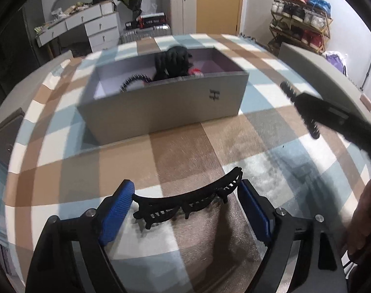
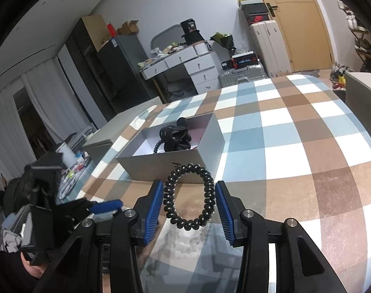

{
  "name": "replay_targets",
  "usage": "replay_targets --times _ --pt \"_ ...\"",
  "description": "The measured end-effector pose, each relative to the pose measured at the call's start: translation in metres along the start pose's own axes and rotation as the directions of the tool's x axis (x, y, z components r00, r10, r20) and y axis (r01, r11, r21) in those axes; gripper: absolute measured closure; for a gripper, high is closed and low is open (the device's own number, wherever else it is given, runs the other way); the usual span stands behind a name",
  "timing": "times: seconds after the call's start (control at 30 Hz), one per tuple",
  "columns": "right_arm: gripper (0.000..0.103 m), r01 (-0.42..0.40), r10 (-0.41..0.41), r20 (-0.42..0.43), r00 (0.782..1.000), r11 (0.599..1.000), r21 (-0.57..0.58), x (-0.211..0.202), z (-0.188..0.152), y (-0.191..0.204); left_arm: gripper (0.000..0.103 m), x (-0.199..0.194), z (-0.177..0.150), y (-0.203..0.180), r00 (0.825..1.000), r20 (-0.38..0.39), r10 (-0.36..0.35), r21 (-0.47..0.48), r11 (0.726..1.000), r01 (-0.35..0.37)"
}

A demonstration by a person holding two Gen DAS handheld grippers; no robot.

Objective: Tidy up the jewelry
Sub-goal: 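Grasp the black curved comb with the left gripper while the right gripper holds the bracelet, then lower both items into the grey box and open both grippers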

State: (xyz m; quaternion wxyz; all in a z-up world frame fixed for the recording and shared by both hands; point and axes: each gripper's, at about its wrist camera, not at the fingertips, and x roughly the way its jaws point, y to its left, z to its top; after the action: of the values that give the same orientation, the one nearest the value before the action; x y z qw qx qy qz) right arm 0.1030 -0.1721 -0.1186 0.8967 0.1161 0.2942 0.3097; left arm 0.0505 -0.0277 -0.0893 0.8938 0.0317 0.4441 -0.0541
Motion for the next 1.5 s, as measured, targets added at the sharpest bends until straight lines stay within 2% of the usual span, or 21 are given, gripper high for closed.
replay_targets --times 0.33,0.67,1.0,1.17,1.5 --pt "0.059 -0.034 0.034 0.010 0.999 0.999 0.006 -0.005 0.013 0.015 0.020 -0.033 0.014 0.022 0.994 0.107 -0.001 -0.055 0.998 0.007" --pt "0.058 -0.068 0.069 0.039 0.997 0.997 -0.036 -0.004 0.045 0.039 0.020 -0.055 0.037 0.044 0.976 0.216 -0.002 -0.053 0.998 0.014" --pt "0.058 -0.089 0.093 0.043 0.995 0.992 -0.091 0.020 0.077 0.056 0.020 -0.052 0.068 0.063 0.953 0.296 -0.070 -0.056 0.994 0.091" --pt "0.058 -0.100 0.103 0.035 0.994 0.991 -0.084 0.035 0.090 0.052 0.020 -0.041 0.080 0.068 0.941 0.316 -0.119 -0.054 0.988 0.143" --pt "0.058 -0.095 0.096 0.016 0.995 0.994 -0.056 0.060 0.101 0.037 0.020 -0.014 0.091 0.070 0.940 0.293 -0.174 -0.044 0.980 0.195"
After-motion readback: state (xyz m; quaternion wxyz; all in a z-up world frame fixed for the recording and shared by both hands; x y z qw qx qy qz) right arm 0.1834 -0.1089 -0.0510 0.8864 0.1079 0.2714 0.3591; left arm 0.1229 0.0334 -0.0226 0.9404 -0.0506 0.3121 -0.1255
